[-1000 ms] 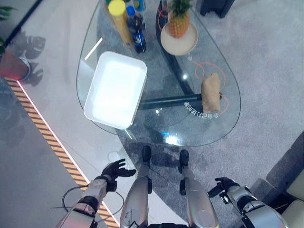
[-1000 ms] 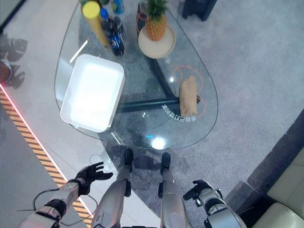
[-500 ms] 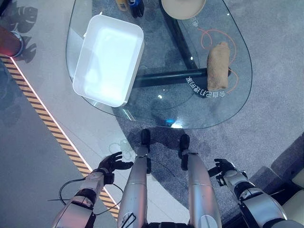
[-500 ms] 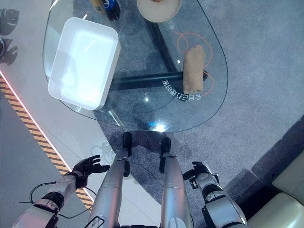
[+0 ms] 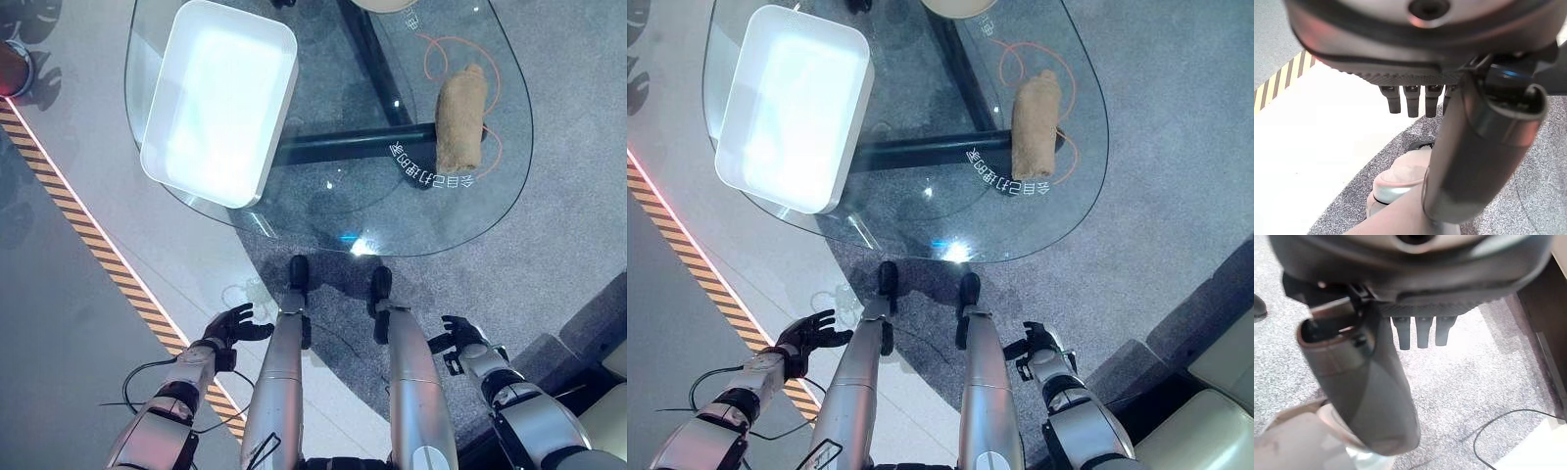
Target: Wipe the table with a cloth and put it in the basket.
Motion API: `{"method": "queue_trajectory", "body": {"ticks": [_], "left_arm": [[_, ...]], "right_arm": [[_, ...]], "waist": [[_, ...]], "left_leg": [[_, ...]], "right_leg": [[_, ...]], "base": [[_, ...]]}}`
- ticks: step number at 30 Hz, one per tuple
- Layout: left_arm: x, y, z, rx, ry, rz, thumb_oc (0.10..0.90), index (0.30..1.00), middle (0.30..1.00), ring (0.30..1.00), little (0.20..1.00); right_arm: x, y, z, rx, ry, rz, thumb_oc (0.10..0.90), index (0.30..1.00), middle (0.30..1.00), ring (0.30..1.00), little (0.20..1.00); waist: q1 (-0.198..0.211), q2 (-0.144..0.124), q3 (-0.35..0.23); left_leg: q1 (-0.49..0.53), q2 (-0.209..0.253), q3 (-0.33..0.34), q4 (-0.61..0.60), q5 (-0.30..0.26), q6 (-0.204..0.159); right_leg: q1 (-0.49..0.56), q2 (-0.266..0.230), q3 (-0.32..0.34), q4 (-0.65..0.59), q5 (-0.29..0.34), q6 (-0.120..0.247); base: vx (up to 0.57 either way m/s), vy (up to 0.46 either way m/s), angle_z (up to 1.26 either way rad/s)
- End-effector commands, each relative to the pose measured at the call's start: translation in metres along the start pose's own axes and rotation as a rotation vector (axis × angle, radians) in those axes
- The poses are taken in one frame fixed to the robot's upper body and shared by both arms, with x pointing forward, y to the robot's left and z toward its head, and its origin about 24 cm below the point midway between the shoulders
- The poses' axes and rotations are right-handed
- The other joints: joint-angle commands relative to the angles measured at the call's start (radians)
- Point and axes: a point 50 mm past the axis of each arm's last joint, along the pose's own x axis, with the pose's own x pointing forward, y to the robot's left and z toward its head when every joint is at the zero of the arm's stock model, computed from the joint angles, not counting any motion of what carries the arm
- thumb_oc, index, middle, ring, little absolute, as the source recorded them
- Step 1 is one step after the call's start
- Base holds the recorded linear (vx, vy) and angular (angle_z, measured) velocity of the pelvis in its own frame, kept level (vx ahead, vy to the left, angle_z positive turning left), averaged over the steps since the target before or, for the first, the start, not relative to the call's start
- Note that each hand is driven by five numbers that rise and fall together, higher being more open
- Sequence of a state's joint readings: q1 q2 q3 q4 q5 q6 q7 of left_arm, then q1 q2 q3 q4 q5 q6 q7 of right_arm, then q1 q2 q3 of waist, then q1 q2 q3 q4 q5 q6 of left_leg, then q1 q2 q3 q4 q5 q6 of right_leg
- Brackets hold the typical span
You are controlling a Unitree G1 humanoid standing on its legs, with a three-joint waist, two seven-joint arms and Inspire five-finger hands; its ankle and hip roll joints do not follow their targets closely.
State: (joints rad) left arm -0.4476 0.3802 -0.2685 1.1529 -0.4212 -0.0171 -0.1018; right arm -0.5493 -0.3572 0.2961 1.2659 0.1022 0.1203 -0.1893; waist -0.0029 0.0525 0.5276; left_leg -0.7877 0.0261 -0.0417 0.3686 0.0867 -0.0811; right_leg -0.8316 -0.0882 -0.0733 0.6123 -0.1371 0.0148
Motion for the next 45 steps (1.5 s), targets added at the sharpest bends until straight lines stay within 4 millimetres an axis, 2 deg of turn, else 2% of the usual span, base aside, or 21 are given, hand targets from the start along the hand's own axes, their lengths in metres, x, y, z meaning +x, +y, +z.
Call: {"method": "queue_trajectory", "body": {"ticks": [1,4,6,7,9,11,12,14,20,24,25,33,42,45], "left_arm": [[-0.005,-0.003,-0.031,-0.001,0.080,-0.008,0.800,0.900,0.900,0.900,0.900],[-0.006,-0.001,-0.034,0.009,0.088,-0.006,0.800,0.900,0.900,0.900,0.900],[-0.008,0.001,-0.038,0.014,0.099,0.005,0.800,0.900,0.900,0.900,0.900],[-0.008,0.001,-0.038,0.014,0.099,0.005,0.800,0.900,0.900,0.900,0.900],[-0.010,0.005,-0.042,0.019,0.112,0.021,0.800,0.900,0.900,0.900,0.900],[-0.011,0.006,-0.045,0.022,0.117,0.025,0.800,0.900,0.900,0.900,0.900],[-0.012,0.004,-0.049,0.021,0.122,0.029,0.800,0.900,0.900,0.900,0.900],[-0.013,0.004,-0.053,0.024,0.130,0.032,0.800,0.900,0.900,0.900,0.900],[-0.013,0.000,-0.055,0.019,0.137,0.034,0.800,0.900,0.900,0.900,0.900],[-0.010,-0.006,-0.052,0.015,0.131,0.023,0.800,0.900,0.900,0.900,0.900],[-0.010,-0.006,-0.052,0.015,0.131,0.023,0.800,0.900,0.900,0.900,0.900],[-0.008,-0.017,-0.049,0.008,0.128,0.008,0.800,0.900,0.900,0.900,0.900],[-0.008,-0.023,-0.049,0.017,0.124,-0.005,0.800,0.900,0.900,0.900,0.900],[-0.008,-0.024,-0.050,0.016,0.125,-0.008,0.800,0.900,0.900,0.900,0.900]], "right_arm": [[0.000,-0.027,-0.028,0.063,0.058,-0.141,0.800,0.900,0.900,0.900,0.900],[0.001,-0.049,-0.023,0.165,0.021,-0.250,0.800,0.900,0.900,0.900,0.900],[-0.001,-0.071,-0.015,0.261,-0.039,-0.373,0.800,0.900,0.900,0.900,0.900],[-0.001,-0.071,-0.015,0.261,-0.039,-0.373,0.800,0.900,0.900,0.900,0.900],[-0.006,-0.100,0.006,0.406,-0.156,-0.531,0.800,0.900,0.900,0.900,0.900],[-0.011,-0.111,0.019,0.477,-0.219,-0.593,0.800,0.900,0.900,0.900,0.900],[-0.018,-0.123,0.037,0.551,-0.304,-0.666,0.800,0.900,0.900,0.900,0.900],[-0.028,-0.137,0.059,0.620,-0.402,-0.738,0.800,0.900,0.900,0.900,0.900],[-0.065,-0.163,0.124,0.817,-0.672,-0.851,0.800,0.900,0.900,0.900,0.900],[-0.089,-0.169,0.164,0.847,-0.830,-0.854,0.800,0.900,0.900,0.900,0.900],[-0.089,-0.169,0.164,0.847,-0.830,-0.854,0.800,0.900,0.900,0.900,0.900],[-0.137,-0.165,0.226,0.864,-1.069,-0.800,0.800,0.900,0.900,0.900,0.900],[-0.160,-0.146,0.264,0.797,-1.148,-0.713,0.800,0.900,0.900,0.900,0.900],[-0.163,-0.141,0.270,0.775,-1.150,-0.698,0.800,0.900,0.900,0.900,0.900]], "waist": [[-0.002,-0.002,-0.008],[0.000,-0.004,-0.008],[0.001,-0.009,-0.008],[0.001,-0.009,-0.008],[0.002,-0.021,-0.008],[0.002,-0.025,-0.008],[0.001,-0.030,-0.008],[-0.002,-0.033,-0.008],[-0.004,-0.031,-0.008],[-0.001,-0.021,-0.008],[-0.001,-0.021,-0.008],[0.010,-0.007,-0.008],[0.024,0.007,-0.008],[0.027,0.011,-0.008]], "left_leg": [[-0.028,-0.045,0.020,0.187,-0.135,0.056],[-0.029,-0.045,0.022,0.196,-0.141,0.056],[-0.025,-0.045,0.024,0.204,-0.151,0.058],[-0.024,-0.045,0.024,0.204,-0.151,0.058],[-0.017,-0.045,0.026,0.206,-0.160,0.060],[-0.013,-0.046,0.025,0.205,-0.162,0.062],[-0.006,-0.046,0.024,0.199,-0.165,0.064],[0.001,-0.047,0.023,0.196,-0.167,0.066],[-0.001,-0.048,0.024,0.196,-0.170,0.069],[-0.004,-0.049,0.022,0.193,-0.168,0.068],[-0.004,-0.049,0.022,0.193,-0.168,0.068],[0.014,-0.048,0.025,0.162,-0.158,0.063],[0.050,-0.049,0.032,0.130,-0.147,0.058],[0.056,-0.050,0.034,0.126,-0.147,0.056]], "right_leg": [[0.021,0.038,0.011,-0.029,0.047,-0.012],[0.022,0.038,0.011,-0.026,0.049,-0.010],[0.028,0.037,0.010,-0.025,0.050,-0.008],[0.028,0.037,0.010,-0.025,0.050,-0.008],[0.038,0.041,0.010,-0.030,0.053,-0.007],[0.041,0.043,0.010,-0.033,0.054,-0.008],[0.047,0.044,0.008,-0.039,0.055,-0.008],[0.052,0.044,0.007,-0.042,0.056,-0.009],[0.046,0.047,0.006,-0.040,0.054,-0.012],[0.039,0.049,0.009,-0.037,0.048,-0.015],[0.039,0.049,0.009,-0.037,0.048,-0.015],[0.056,0.052,0.009,-0.057,0.038,-0.020],[0.088,0.048,0.007,-0.082,0.034,-0.029],[0.093,0.047,0.008,-0.082,0.031,-0.031]], "base": [[0.00,0.000,0.00],[0.00,0.000,0.00],[0.04,-0.002,-0.02],[0.04,-0.018,-0.01],[0.04,-0.032,-0.01],[0.03,-0.018,-0.02],[0.00,0.000,0.00],[0.02,-0.005,-0.01],[0.00,0.000,0.00],[0.00,0.016,0.00],[0.00,0.000,0.00],[0.00,0.008,0.00],[0.00,0.000,0.00],[0.01,0.010,0.01]]}}
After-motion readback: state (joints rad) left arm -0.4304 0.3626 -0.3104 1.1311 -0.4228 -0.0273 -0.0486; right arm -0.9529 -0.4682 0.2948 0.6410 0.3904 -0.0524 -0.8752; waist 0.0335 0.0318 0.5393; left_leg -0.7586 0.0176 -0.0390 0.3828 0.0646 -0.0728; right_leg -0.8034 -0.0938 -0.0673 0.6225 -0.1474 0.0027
